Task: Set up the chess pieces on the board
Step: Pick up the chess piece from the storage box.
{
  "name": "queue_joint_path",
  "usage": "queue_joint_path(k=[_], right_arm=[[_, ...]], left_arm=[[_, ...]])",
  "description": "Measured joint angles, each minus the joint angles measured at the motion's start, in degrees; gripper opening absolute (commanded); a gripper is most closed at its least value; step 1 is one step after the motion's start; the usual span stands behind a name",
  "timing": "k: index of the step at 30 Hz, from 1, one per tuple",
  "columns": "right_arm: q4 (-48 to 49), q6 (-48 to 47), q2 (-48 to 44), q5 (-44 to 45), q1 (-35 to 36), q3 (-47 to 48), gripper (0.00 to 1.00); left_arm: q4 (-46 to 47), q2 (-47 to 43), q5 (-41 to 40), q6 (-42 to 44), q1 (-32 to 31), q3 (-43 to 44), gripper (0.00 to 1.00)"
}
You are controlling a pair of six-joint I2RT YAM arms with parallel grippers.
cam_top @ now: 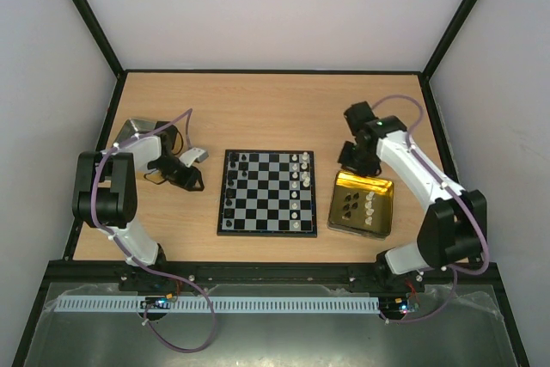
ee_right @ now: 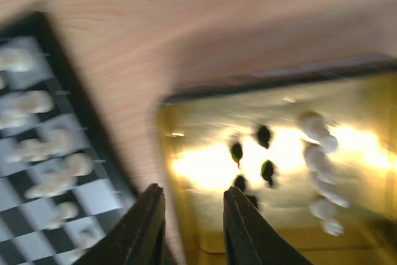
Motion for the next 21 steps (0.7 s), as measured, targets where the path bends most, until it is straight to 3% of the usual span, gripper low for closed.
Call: queue_joint_path(k=[7,11,21], right_arm=[[-2.5,0.9,-5.5,3.5,-9.0,-11.8,0.28],[-2.4,1.0,-5.9,3.8,-11.2,-12.9,0.32],[-0.1,0.7,-6.1,2.3,-15.9,-17.7,0.32]], left_arm=[[-0.1,0.8,0.8,0.0,-0.2,0.7,0.38],[-0.1,1.3,1.0,-0.1,-0.8,1.4,0.39],[-0.2,2.3,1.1,-0.3,-1.6,2.5,0.39]])
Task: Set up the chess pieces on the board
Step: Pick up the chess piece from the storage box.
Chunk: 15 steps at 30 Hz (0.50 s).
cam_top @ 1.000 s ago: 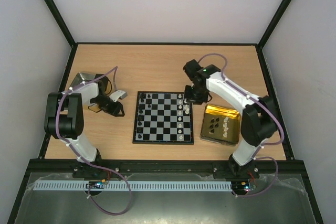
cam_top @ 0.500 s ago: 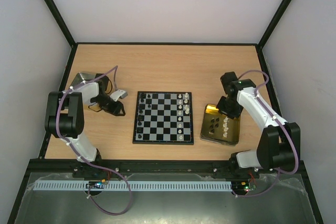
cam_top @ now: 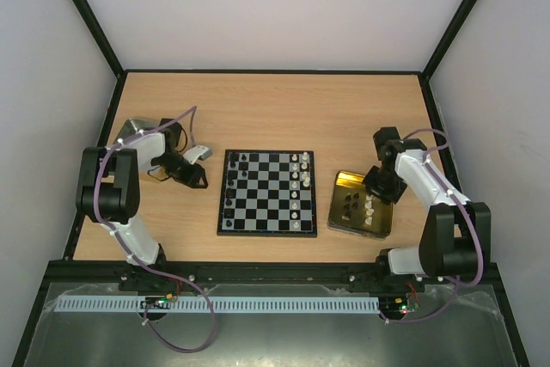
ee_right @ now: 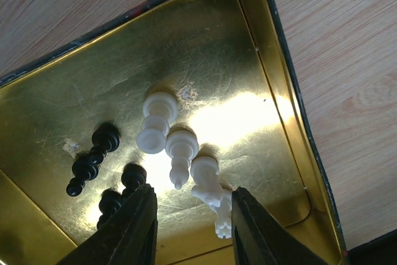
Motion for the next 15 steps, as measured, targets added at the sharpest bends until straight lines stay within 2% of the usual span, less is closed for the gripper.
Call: queue_joint_path(k=[15], right_arm=[[4.2,-0.5,3.9,-1.5,-0.5,-0.4,0.29]], left_arm=[[-0.5,1.2,0.4,-1.0,-0.3,1.4,0.39]])
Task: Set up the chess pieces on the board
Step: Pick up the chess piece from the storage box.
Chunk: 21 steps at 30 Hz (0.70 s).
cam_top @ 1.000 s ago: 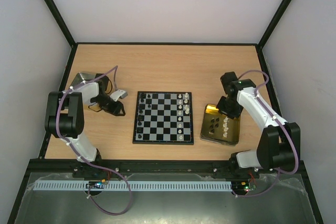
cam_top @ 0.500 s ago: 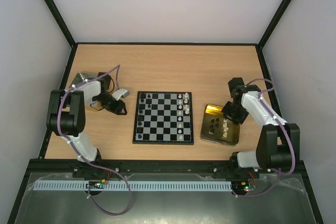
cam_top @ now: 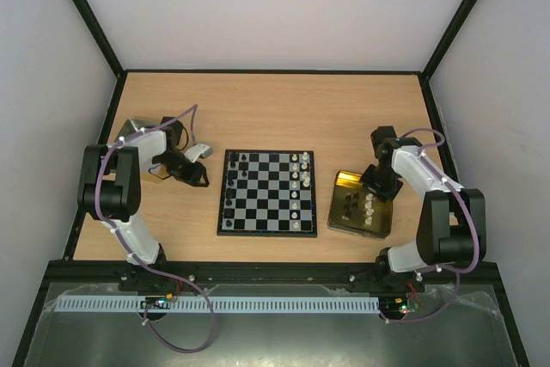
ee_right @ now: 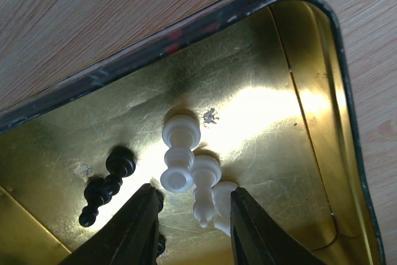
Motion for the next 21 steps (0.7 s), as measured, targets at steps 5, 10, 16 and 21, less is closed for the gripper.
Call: queue_joint_path(k=[5,10,16,21], right_arm=[[1.3,0.0,1.9,-0.2,0.0,0.0,0.18],[2.0,-0.2,2.4,-0.2,-0.2,0.1,0.1],[2.3,-0.3,2.4,0.4,-0.2,0.3,0.05],[2.0,-0.7,2.3,1.5,-0.2,0.6,0.05]], left_arm=[[0.2,0.0,0.0,0.0,0.0,-0.1,0.39],[0.4,0.0,0.0,0.0,0.0,-0.2,0.39],[0.8,0.0,0.3,0.0,0.0,-0.3,0.39],[0.8,0.0,0.3,0.0,0.0,-0.3,0.39]])
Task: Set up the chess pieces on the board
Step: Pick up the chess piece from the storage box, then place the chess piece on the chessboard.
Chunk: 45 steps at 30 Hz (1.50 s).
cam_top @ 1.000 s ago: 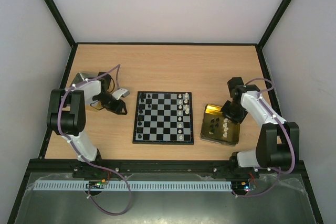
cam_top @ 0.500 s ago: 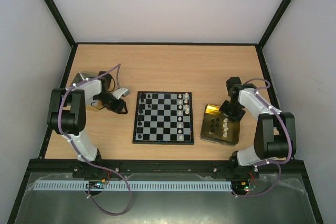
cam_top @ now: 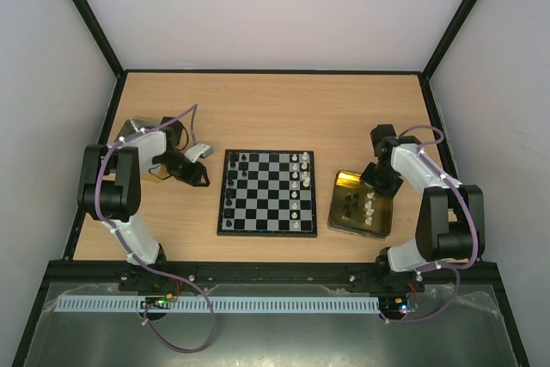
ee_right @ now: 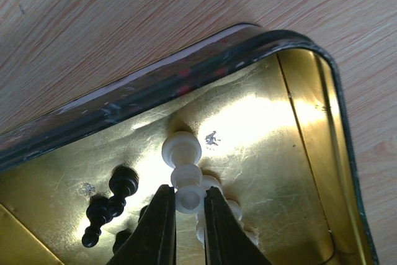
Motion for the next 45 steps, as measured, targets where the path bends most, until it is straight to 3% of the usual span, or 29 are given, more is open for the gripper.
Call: queue_joint_path(k=[11,23,33,45], right_arm=[[-4.9,-0.4,-6.7,1.4,1.6,3.8,0.05],[-9.7,5.0,-8.3,0.3,21.9,11.8,0.04],[-7.9,6.7,-1.1,-3.4,31.1,13.0,0.06],[-3.9,5.3,6.5,-6.6,32.0,14.5,0.08]], left_arm=[[0.0,0.0,0.0,0.0,0.0,0.0,0.39],[0.3,-0.1,-0.1,-0.2,-1.4,0.0,0.39],[0.3,-0.1,-0.3,-0.7,-2.0,0.2,0.39],[0.3,-0.1,-0.6,-1.5,-2.5,0.3,0.39]])
